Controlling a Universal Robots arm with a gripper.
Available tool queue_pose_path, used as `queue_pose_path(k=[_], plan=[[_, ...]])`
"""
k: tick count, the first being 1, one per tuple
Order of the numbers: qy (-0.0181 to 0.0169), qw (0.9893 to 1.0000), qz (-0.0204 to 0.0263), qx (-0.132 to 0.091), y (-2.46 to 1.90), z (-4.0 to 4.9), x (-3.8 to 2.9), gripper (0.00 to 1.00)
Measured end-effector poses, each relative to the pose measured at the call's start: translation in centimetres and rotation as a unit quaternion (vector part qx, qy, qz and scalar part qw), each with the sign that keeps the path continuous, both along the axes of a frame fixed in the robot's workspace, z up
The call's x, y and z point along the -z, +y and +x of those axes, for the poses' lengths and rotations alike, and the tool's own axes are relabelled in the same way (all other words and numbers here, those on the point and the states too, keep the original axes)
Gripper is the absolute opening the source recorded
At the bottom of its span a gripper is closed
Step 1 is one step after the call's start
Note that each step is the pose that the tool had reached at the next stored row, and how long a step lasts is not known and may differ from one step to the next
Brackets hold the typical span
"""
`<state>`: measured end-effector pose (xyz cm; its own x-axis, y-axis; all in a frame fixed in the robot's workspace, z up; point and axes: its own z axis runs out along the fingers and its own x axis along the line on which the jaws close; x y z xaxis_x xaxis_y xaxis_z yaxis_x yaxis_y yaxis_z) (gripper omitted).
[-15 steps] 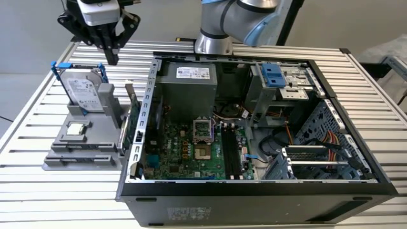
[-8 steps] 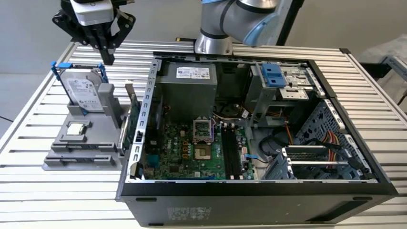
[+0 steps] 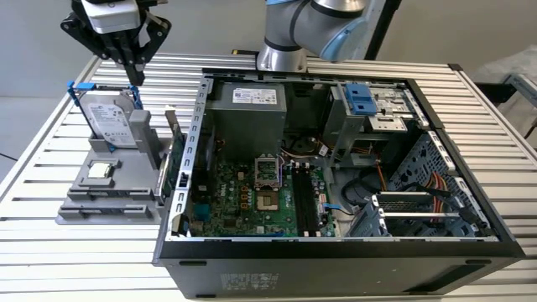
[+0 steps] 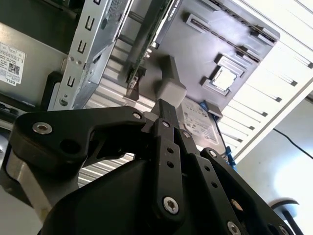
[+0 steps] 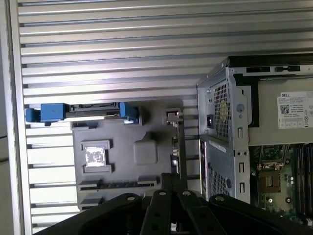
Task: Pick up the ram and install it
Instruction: 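Reach for the ram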
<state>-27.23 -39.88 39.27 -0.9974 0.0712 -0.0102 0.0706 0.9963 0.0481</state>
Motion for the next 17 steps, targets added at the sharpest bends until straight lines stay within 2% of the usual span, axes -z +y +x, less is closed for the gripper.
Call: queue_pose_path(k=[17], plan=[[0.0000,1.0000,0.0000,0.000,0.00,-1.94,0.00,0.00]])
